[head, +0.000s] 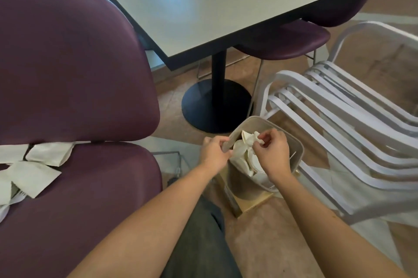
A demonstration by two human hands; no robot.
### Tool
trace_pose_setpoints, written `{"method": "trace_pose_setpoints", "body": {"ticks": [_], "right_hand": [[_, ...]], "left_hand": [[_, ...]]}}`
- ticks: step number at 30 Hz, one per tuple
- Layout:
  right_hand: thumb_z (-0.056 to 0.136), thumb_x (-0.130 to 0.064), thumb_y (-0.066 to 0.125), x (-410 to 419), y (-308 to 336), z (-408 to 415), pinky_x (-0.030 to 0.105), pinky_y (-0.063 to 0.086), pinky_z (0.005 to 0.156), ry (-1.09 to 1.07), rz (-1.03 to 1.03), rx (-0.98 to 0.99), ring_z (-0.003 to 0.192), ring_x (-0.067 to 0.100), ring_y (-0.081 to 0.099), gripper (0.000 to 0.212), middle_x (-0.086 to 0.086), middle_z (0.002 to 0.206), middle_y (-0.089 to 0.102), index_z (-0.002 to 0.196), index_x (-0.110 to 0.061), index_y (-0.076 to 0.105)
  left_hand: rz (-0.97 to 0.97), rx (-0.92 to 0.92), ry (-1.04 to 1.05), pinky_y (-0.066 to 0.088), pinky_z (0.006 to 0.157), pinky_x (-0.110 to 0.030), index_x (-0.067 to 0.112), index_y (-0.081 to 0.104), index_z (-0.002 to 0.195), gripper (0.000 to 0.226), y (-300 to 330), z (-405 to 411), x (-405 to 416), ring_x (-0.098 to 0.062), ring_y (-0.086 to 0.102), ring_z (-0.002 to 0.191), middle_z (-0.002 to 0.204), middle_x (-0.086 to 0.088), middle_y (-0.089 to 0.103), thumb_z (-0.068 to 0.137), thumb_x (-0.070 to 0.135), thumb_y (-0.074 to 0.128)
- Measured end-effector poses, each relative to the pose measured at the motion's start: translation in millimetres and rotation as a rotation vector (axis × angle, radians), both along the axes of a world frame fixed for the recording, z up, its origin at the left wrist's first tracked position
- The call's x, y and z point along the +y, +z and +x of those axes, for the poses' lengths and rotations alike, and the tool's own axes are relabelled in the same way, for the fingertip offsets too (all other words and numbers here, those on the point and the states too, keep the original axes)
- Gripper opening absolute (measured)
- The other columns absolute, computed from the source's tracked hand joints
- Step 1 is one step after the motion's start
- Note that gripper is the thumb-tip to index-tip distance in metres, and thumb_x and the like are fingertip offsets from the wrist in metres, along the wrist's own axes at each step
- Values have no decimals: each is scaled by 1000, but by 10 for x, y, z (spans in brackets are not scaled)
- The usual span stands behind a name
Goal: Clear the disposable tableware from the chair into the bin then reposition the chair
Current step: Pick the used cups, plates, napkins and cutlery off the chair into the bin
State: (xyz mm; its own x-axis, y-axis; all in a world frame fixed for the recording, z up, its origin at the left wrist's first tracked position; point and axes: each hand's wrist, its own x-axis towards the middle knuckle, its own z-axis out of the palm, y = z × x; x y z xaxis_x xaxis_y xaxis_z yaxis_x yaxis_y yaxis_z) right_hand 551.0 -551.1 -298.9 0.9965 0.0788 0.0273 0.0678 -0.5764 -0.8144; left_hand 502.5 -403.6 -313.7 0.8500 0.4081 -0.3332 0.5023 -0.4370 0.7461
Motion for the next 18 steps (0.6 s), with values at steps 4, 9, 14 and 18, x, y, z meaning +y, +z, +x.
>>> {"method": "trace_pose_setpoints", "body": {"ticks": [4, 9, 14, 18], "right_hand": [[86, -8, 63, 79, -79, 230, 20, 41, 71, -60, -35, -21, 81, 14, 53, 15, 5, 109, 51, 100, -10, 58], [87, -11, 63, 89, -266, 370, 36, 43, 99, -14, -252, 92, 113, 28, 52, 35, 11, 130, 48, 122, -10, 58], [86, -10, 60, 176, -199, 224, 28, 39, 87, 84, -294, 113, 112, 26, 53, 33, 9, 124, 53, 119, -13, 63], [87, -11, 59, 412, -9, 79, 31, 45, 90, 167, -219, 40, 105, 23, 58, 23, 7, 111, 64, 109, -13, 68]], "left_hand": [[33, 40, -16, 41, 105, -30, 21, 48, 137, 51, -76, 41, 52, -19, 55, 117, 132, -3, 41, 90, 19, 67], [25, 62, -4, 40, 100, -25, 19, 54, 134, 47, -132, 69, 92, -17, 56, 115, 129, -4, 48, 89, 16, 67], [-37, 79, -13, 39, 90, -22, 19, 55, 135, 46, -109, 80, 153, -17, 58, 114, 128, -2, 59, 90, 17, 66], [-97, 33, 6, 40, 87, -23, 21, 57, 131, 40, 27, 2, 218, -16, 57, 113, 124, 1, 62, 92, 19, 63]]}}
